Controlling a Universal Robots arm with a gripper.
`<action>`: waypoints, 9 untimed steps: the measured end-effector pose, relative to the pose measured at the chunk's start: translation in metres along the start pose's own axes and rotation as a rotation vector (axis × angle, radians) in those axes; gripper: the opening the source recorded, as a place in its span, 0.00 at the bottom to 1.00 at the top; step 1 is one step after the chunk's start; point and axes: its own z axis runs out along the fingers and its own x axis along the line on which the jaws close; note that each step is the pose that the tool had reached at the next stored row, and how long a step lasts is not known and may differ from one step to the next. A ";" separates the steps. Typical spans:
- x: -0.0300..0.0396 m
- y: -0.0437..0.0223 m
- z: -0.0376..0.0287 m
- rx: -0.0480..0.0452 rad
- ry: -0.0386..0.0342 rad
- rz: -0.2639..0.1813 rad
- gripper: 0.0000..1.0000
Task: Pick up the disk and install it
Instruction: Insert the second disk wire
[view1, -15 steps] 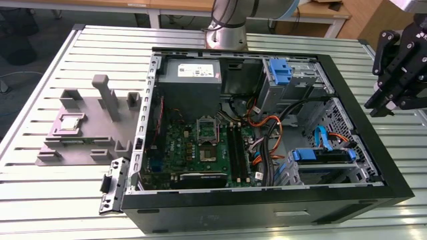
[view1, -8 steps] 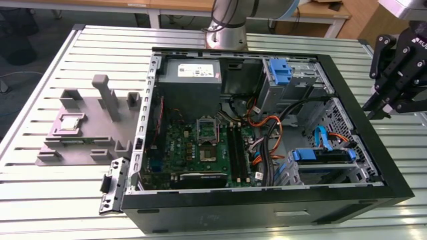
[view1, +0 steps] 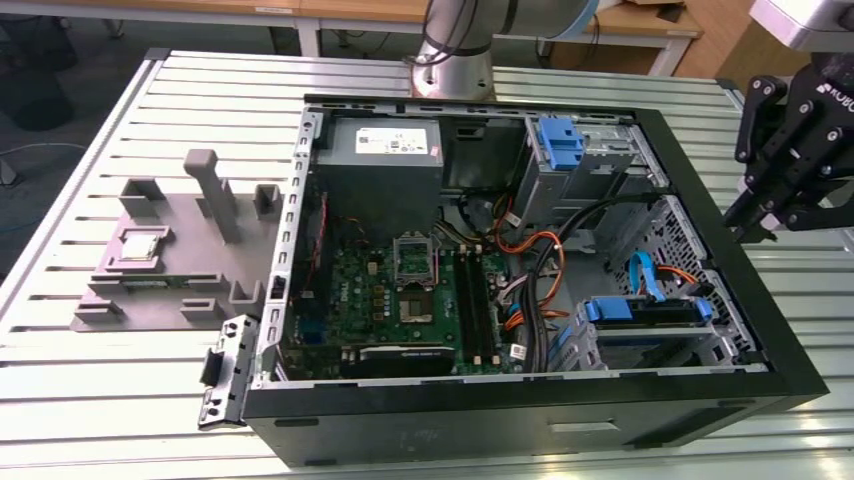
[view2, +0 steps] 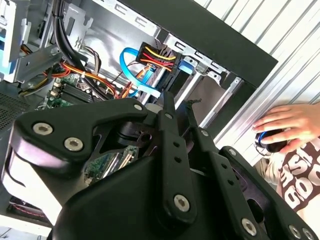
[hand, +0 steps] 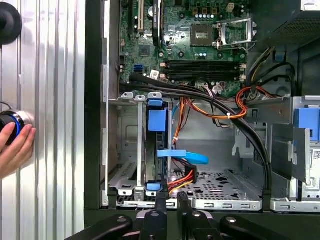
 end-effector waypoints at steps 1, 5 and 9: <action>0.0000 0.0000 0.0001 0.0000 0.0001 0.000 0.24; 0.0000 0.0000 0.0001 0.0000 0.0001 0.000 0.24; 0.0000 0.0001 0.0009 -0.0086 -0.0001 0.000 0.24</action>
